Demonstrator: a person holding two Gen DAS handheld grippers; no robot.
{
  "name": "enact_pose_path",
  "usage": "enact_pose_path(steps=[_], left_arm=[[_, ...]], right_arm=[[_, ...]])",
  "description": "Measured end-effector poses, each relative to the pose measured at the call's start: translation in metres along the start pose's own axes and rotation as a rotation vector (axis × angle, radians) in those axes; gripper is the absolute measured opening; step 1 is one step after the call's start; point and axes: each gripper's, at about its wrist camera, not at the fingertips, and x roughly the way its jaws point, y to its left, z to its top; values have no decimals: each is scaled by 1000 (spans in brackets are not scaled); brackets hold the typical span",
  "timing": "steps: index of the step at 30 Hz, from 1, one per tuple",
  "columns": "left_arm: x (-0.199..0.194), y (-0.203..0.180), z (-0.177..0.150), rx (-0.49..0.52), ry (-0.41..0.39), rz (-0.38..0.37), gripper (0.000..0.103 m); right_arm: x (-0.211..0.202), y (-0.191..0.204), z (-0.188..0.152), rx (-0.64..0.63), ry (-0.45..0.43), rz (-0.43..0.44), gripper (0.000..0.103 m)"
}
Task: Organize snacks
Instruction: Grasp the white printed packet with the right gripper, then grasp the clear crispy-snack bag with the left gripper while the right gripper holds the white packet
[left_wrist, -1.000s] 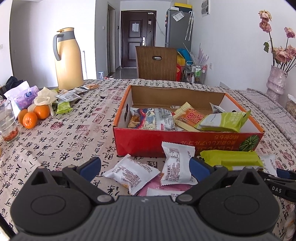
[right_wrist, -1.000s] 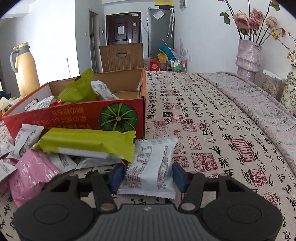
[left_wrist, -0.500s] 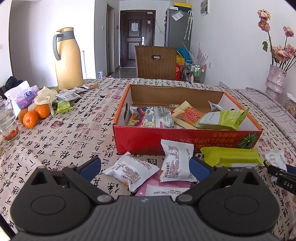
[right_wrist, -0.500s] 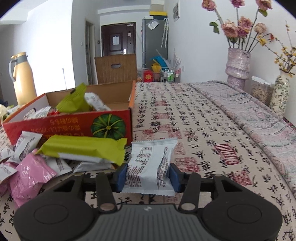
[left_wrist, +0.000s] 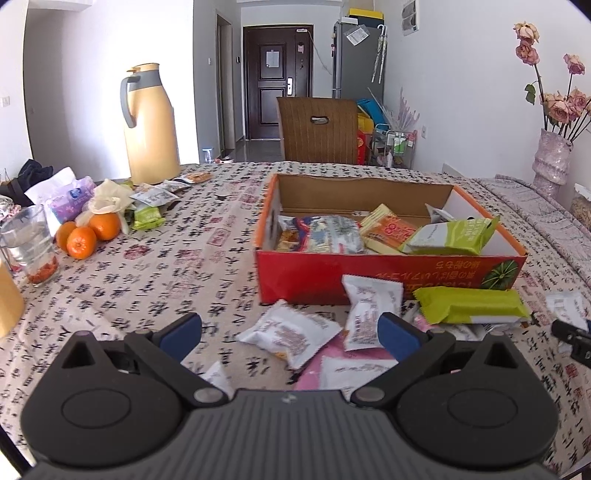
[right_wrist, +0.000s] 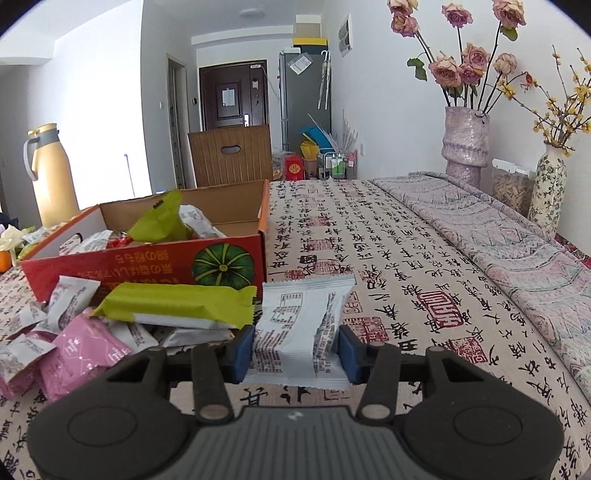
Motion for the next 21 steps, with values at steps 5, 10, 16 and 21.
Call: enact_pose_path(steps=[5, 10, 16, 21], left_arm=[[-7, 17, -6, 18, 8, 10, 103], [-11, 33, -14, 47, 23, 1, 103], [-10, 49, -27, 70, 50, -19, 103], [-3, 58, -39, 91, 80, -29, 103]], right_arm=[[-9, 2, -4, 0, -12, -7, 47], [-20, 10, -11, -5, -19, -18, 47], [-29, 18, -12, -19, -33, -36, 47], [-32, 26, -11, -35, -39, -49, 47]])
